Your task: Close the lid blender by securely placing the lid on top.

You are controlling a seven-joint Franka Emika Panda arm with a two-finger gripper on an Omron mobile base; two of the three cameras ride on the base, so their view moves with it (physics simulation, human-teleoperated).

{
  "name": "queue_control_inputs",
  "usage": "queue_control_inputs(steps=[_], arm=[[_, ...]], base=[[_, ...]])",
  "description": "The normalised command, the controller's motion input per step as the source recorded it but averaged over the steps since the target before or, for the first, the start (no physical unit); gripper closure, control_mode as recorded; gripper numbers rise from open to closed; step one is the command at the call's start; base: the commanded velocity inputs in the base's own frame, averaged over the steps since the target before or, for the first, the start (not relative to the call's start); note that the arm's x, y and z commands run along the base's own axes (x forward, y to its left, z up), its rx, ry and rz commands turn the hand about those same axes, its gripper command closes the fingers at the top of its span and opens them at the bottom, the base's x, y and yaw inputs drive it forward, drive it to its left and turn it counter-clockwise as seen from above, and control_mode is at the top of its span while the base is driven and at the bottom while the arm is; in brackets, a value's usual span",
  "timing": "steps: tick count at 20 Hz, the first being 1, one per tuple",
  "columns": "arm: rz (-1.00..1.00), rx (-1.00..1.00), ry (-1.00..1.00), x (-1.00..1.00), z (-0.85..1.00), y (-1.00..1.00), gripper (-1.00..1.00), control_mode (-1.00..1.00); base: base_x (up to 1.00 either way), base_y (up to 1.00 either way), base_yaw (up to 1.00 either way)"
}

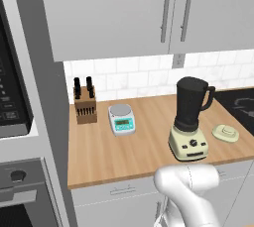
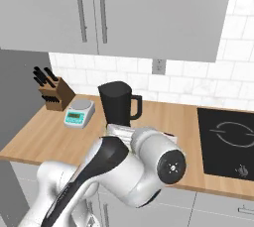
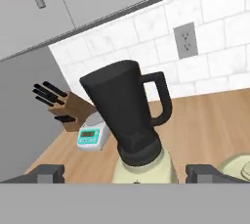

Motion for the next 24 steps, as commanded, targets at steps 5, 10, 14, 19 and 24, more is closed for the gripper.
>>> queue_control_inputs(steps=[5, 10, 14, 19, 24], arm=[[0.26, 0.01, -0.01, 0.36, -0.02, -0.97, -1.0, -1.0], [0.16, 0.0, 0.04, 0.89, -0.06, -0.68, -1.0, -1.0], [0.16, -0.01, 0.0, 0.69, -0.06, -0.47, -1.0, -1.0], [0.17, -0.13, 0.0, 0.26, -0.4, -0.32, -1.0, -1.0], [0.14, -0.12, 0.0, 0.1, -0.6, -0.26, -1.0, -1.0]], base=[[0.0, 0.0, 0.0], [0.0, 0.0, 0.0], [0.0, 0.0, 0.0], [0.0, 0.0, 0.0], [0.0, 0.0, 0.0]])
